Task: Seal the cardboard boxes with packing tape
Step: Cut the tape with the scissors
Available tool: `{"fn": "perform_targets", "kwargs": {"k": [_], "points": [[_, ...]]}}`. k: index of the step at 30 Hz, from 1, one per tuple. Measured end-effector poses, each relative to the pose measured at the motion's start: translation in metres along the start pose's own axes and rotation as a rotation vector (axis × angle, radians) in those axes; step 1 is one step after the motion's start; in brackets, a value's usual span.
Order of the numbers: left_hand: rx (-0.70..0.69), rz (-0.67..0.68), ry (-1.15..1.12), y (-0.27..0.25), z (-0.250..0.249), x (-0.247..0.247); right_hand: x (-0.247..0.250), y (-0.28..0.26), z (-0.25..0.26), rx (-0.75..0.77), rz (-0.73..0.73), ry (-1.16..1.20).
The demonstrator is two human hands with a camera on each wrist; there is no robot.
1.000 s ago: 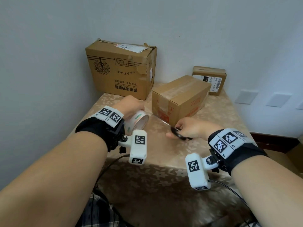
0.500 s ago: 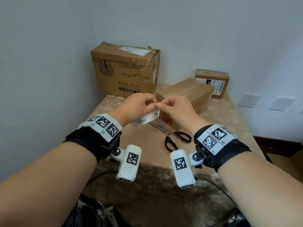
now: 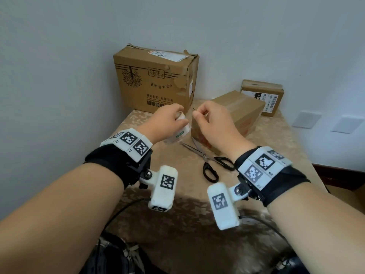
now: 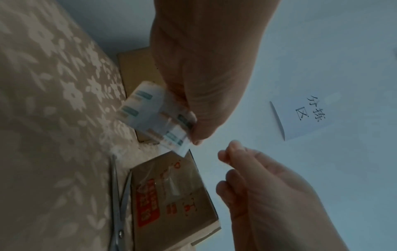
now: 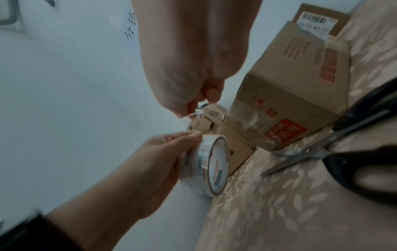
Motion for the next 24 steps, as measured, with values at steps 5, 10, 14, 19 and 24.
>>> {"fn": "perform_targets", "kwargs": {"k": [5, 10, 14, 19, 24], "points": [[0.004, -0.033, -0.034, -0.002, 0.004, 0.002, 0.001, 0.002, -0.004, -0.054, -0.037, 0.021], [0.033, -0.001, -0.003, -0.004, 0.011, -0.001, -0.004, 0.001, 0.001, 0.003, 0.032, 0.064], [0.037, 0.000, -0.009, -0.003, 0.016, 0.002, -0.017, 0.004, 0.005, 0.094, 0.137, -0.140], [-0.028, 0.004, 0.157, -0.003, 0.017, 0.001, -0.035, 0.007, 0.000, 0.076, 0.266, -0.317], [-0.083, 0.000, 0.300, -0.001, 0.019, 0.001, -0.042, 0.010, 0.004, 0.064, 0.216, -0.354]]}}
Point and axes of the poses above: each hand's wrist, its own y-axis towards the middle knuckle, its own x-axis out of the back of the hand, z = x × y, the point moved 7 cm from there along y, towards the middle knuckle, and after that the axes turned 7 degrees about -y, right-handed, at the moved point
